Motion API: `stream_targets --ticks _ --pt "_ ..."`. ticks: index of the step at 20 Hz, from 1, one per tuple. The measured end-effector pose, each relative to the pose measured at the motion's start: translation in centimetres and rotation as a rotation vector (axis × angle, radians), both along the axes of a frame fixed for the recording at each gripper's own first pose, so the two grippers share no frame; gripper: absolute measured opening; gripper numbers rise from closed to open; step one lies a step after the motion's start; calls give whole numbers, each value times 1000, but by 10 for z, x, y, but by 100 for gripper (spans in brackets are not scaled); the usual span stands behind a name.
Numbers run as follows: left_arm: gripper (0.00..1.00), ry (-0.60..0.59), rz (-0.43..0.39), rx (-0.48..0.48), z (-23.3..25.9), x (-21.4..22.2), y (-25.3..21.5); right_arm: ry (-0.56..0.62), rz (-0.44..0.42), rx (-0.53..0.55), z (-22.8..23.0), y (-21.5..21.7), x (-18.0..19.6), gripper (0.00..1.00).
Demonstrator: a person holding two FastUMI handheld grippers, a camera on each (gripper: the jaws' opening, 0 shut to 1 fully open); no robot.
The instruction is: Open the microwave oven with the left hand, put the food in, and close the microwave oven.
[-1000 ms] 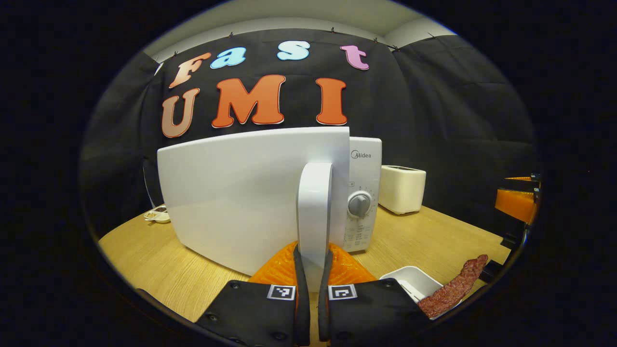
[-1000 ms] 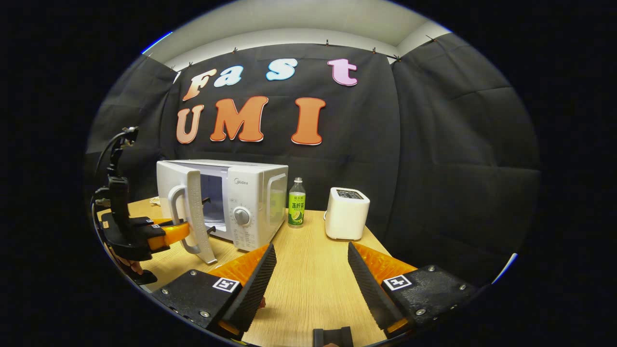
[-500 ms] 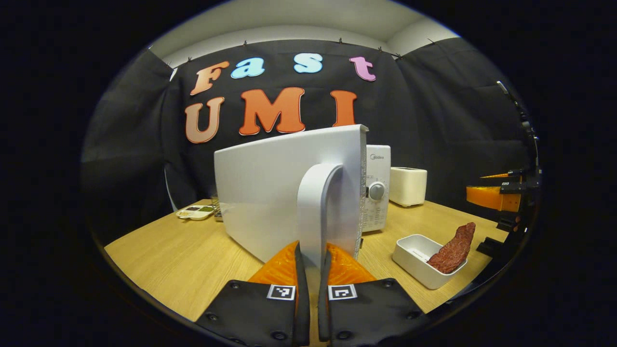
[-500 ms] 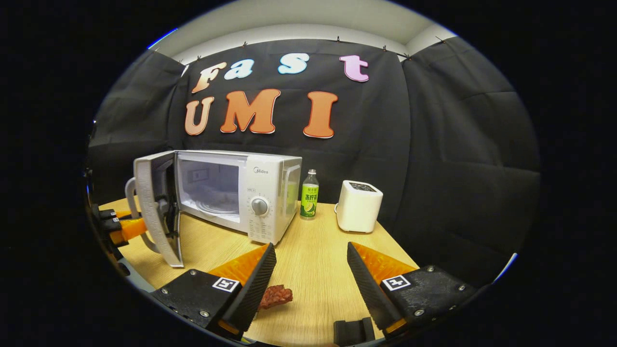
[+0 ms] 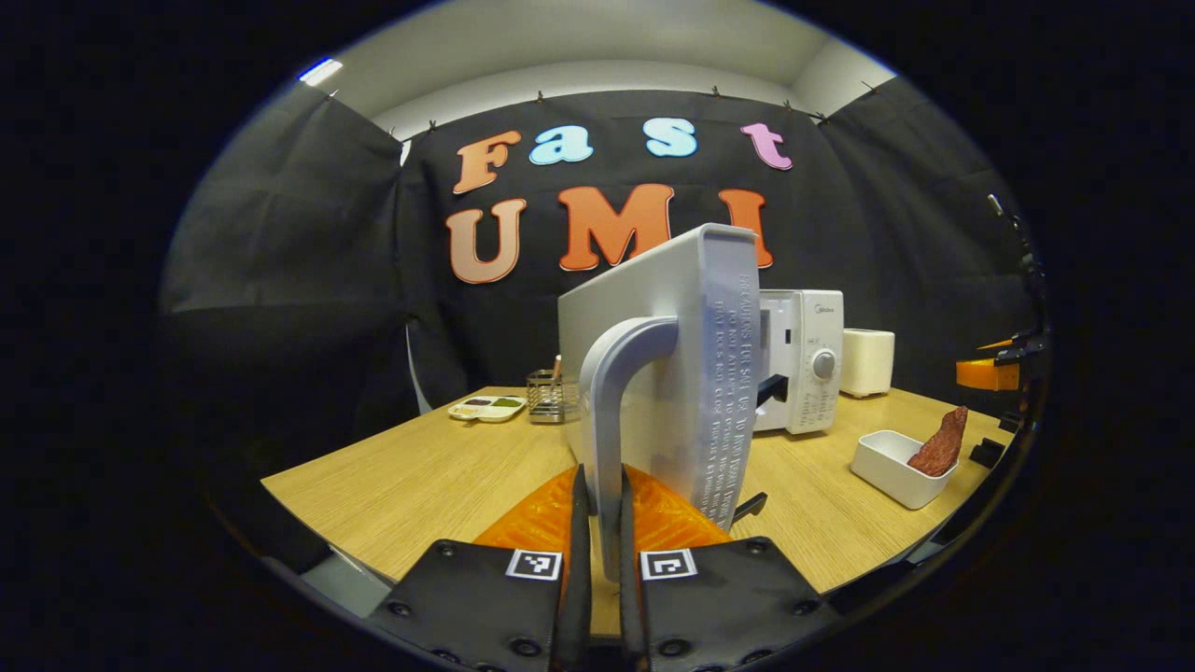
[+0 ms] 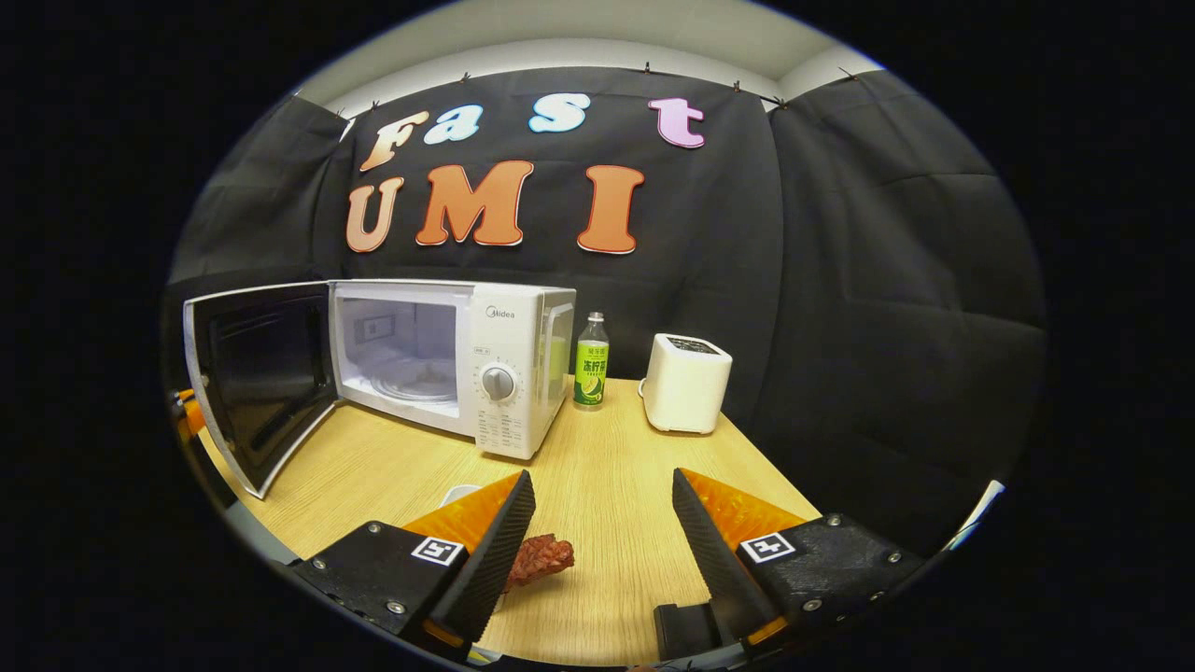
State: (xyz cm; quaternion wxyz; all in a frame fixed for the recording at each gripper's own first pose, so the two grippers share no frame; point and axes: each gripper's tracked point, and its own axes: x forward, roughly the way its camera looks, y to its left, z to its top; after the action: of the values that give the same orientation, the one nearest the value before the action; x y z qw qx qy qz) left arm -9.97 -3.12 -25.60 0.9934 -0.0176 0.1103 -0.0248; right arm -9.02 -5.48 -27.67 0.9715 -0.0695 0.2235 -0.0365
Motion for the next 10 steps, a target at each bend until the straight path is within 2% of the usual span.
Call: stream_targets --ticks 2,3,6,8,9,10 --pt "19 -3 5 1 2 -8 19 12 -10 0 -4 0 -3 92" --pt "31 -19 9 15 6 -12 27 20 -15 2 -7 0 -3 92" --pt "42 -60 34 64 18 -21 55 46 -38 5 -15 -1 -6 92" --pt "62 -56 36 80 15 -26 66 60 -45 10 -19 3 -9 93" --pt "55 -58 43 82 16 -30 74 68 -48 10 -21 4 -10 92" --pt "55 -63 49 81 17 -33 83 76 -50 9 -23 6 -12 92"
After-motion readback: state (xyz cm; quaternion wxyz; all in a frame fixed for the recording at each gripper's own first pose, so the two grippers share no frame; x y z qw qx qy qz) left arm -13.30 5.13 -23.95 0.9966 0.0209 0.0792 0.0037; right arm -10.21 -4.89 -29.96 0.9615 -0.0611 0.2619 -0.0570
